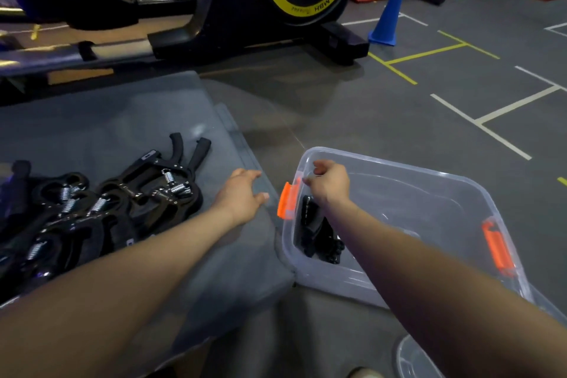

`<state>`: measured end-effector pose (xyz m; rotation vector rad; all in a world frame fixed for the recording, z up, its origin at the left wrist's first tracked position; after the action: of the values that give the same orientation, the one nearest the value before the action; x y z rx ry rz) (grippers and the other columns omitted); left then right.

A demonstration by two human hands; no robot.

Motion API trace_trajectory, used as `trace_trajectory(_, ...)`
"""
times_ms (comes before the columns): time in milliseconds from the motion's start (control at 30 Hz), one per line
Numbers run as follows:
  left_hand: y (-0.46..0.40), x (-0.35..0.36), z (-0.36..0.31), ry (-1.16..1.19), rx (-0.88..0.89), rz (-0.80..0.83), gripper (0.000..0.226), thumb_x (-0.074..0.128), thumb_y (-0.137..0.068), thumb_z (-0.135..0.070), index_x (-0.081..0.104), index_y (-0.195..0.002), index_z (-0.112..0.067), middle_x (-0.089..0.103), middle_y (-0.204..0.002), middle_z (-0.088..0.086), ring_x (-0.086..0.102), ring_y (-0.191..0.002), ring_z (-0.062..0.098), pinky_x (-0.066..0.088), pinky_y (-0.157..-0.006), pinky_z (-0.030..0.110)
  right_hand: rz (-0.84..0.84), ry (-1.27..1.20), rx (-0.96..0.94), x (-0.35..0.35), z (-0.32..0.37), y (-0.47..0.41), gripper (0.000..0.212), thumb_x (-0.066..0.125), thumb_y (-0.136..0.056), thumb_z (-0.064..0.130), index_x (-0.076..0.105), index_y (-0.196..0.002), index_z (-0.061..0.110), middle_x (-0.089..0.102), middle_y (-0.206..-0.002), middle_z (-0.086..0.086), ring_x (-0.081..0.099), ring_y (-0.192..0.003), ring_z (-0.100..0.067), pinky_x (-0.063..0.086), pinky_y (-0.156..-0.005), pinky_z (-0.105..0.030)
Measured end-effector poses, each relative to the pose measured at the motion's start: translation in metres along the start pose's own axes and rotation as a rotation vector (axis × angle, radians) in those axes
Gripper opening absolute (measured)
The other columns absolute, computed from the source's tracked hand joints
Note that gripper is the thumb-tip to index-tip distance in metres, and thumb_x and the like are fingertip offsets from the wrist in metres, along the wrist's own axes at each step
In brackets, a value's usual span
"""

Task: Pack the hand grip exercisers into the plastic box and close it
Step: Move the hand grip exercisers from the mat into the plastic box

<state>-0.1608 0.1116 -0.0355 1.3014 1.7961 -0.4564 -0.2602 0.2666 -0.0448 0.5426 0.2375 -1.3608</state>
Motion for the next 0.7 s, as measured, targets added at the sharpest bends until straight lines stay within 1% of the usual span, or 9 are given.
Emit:
trace_trajectory(67,0.014,-0.022,0.017,-0.007,-0.043,-0.034,0.055,0.063,-0.086,-0.020,0.044,-0.136,-0.010,0.044,-0.136,0.013,0.048,-0.125,0.028,0.038,-0.108,0.034,0.051,0.012,-0.060,0.021,0.023,0.014,0.050,0.068,-0.079,0.005,0.055,-0.128,0.006,0.061,-0.126,-0.012,0.057,-0.117,-0.027,0.043,-0.103,-0.035)
trace_trajectory(133,0.029,-0.043,0.037,-0.026,-0.086,-0.061,0.054,0.064,-0.085,-0.018,0.046,-0.135,-0.010,0.044,-0.135,0.013,0.050,-0.125,0.028,0.038,-0.108,0.035,0.124,0.011,-0.083,0.048,0.040,0.031,0.050,0.069,-0.078,0.003,0.054,-0.126,0.003,0.063,-0.117,-0.012,0.059,-0.112,-0.025,0.044,-0.102,-0.034)
trace_trajectory(233,0.053,-0.076,0.069,-0.068,-0.148,-0.107,0.052,0.065,-0.084,-0.019,0.047,-0.132,-0.013,0.045,-0.134,0.012,0.048,-0.125,0.029,0.038,-0.108,0.034,0.271,0.010,-0.086,0.095,0.061,0.059,0.047,0.070,-0.076,-0.001,0.056,-0.121,0.000,0.054,-0.080,0.000,0.052,-0.089,-0.017,0.049,-0.080,-0.024)
trace_trajectory(300,0.068,-0.096,0.090,-0.085,-0.196,-0.134,0.052,0.065,-0.083,-0.019,0.047,-0.133,-0.015,0.044,-0.135,0.011,0.046,-0.126,0.029,0.037,-0.108,0.034,0.381,0.013,-0.086,0.125,0.074,0.078,0.041,0.068,-0.077,-0.004,0.056,-0.117,0.001,0.046,-0.075,0.002,0.049,-0.084,-0.015,0.047,-0.069,-0.017)
trace_trajectory(367,0.081,-0.113,0.114,-0.083,-0.243,-0.155,0.054,0.065,-0.083,-0.019,0.046,-0.133,-0.015,0.043,-0.135,0.011,0.046,-0.127,0.028,0.036,-0.109,0.033,0.443,0.019,-0.116,0.153,0.086,0.093,0.040,0.069,-0.075,-0.008,0.057,-0.112,0.004,0.045,-0.072,0.001,0.048,-0.083,-0.017,0.049,-0.078,-0.021)
trace_trajectory(433,0.091,-0.125,0.137,-0.080,-0.285,-0.169,0.053,0.066,-0.081,-0.019,0.048,-0.131,-0.014,0.044,-0.134,0.012,0.046,-0.126,0.029,0.036,-0.109,0.034,0.468,0.124,-0.187,0.176,0.099,0.104,0.040,0.073,-0.074,-0.002,0.059,-0.111,0.005,0.052,-0.080,-0.002,0.049,-0.087,-0.016,0.046,-0.089,-0.028)
trace_trajectory(500,0.100,-0.133,0.158,-0.072,-0.332,-0.178,0.051,0.066,-0.081,-0.018,0.049,-0.130,-0.014,0.044,-0.133,0.012,0.046,-0.126,0.029,0.036,-0.109,0.035,0.505,0.207,-0.222,0.195,0.108,0.112,0.042,0.075,-0.074,0.005,0.060,-0.114,0.003,0.053,-0.089,-0.003,0.050,-0.087,-0.015,0.044,-0.091,-0.027)
trace_trajectory(633,0.114,-0.138,0.192,-0.066,-0.406,-0.184,0.046,0.065,-0.082,-0.018,0.049,-0.124,-0.008,0.044,-0.131,0.015,0.049,-0.121,0.031,0.038,-0.106,0.034,0.539,0.249,-0.250,0.226,0.106,0.126,0.041,0.074,-0.075,0.004,0.061,-0.114,0.002,0.059,-0.092,-0.007,0.052,-0.087,-0.015,0.045,-0.095,-0.028)
trace_trajectory(700,0.116,-0.137,0.204,-0.047,-0.445,-0.181,0.045,0.066,-0.083,-0.020,0.048,-0.122,-0.007,0.044,-0.130,0.016,0.051,-0.119,0.032,0.039,-0.105,0.035,0.553,0.239,-0.234,0.240,0.095,0.130,0.042,0.074,-0.075,0.000,0.060,-0.114,0.001,0.059,-0.084,-0.004,0.052,-0.088,-0.017,0.046,-0.101,-0.031)
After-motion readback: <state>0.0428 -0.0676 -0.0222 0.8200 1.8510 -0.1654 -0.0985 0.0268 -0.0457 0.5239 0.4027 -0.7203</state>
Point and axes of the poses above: each hand's wrist, its own y-axis away from the middle knuckle, its own x-axis out of the palm, z = x × y, the point moved 7 cm from there along -y, towards the middle knuckle
